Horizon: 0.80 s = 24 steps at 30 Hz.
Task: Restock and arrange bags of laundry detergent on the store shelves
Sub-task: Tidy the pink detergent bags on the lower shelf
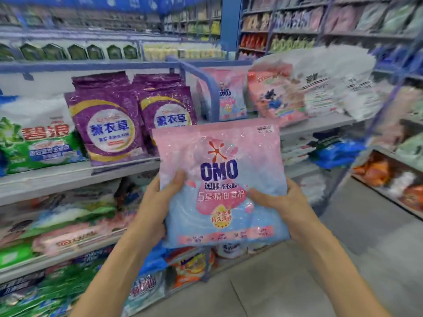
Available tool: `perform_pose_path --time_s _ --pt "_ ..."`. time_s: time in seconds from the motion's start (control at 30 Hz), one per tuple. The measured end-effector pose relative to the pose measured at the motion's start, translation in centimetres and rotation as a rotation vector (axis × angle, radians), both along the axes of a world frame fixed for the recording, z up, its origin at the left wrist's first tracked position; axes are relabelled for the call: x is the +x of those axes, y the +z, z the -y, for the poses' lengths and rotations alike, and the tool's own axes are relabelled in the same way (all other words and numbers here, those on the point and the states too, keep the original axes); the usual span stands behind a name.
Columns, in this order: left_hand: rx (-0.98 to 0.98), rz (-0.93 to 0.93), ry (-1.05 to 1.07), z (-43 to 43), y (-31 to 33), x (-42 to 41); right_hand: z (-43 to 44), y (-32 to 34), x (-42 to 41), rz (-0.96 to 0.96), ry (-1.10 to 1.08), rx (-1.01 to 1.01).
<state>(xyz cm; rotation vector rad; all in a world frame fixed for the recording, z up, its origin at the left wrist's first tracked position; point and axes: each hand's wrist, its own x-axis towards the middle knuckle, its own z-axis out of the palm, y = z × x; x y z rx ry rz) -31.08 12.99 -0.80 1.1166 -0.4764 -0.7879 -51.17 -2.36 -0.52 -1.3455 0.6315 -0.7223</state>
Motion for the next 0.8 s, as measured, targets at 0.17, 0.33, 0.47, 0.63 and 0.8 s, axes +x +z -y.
perform_pose_path --time_s 0.17,0.33,0.47,0.63,0.8 --pt "0.005 0.008 -0.074 6.1 0.8 -1.3 5.5 -1.5 -1.7 0.082 -0.003 0.162" --pt "0.009 0.069 -0.071 13.5 1.3 -1.4 12.4 -1.2 -1.4 0.068 -0.069 0.163" --pt "-0.002 0.130 -0.072 20.2 2.1 -0.7 19.0 0.3 -0.3 0.042 -0.093 0.094" --pt "0.009 0.171 0.008 27.0 3.0 1.1 26.4 1.8 2.3 0.090 -0.101 0.085" --pt "-0.003 0.212 0.155 32.1 4.4 2.9 32.4 2.7 6.5 0.096 -0.075 0.140"
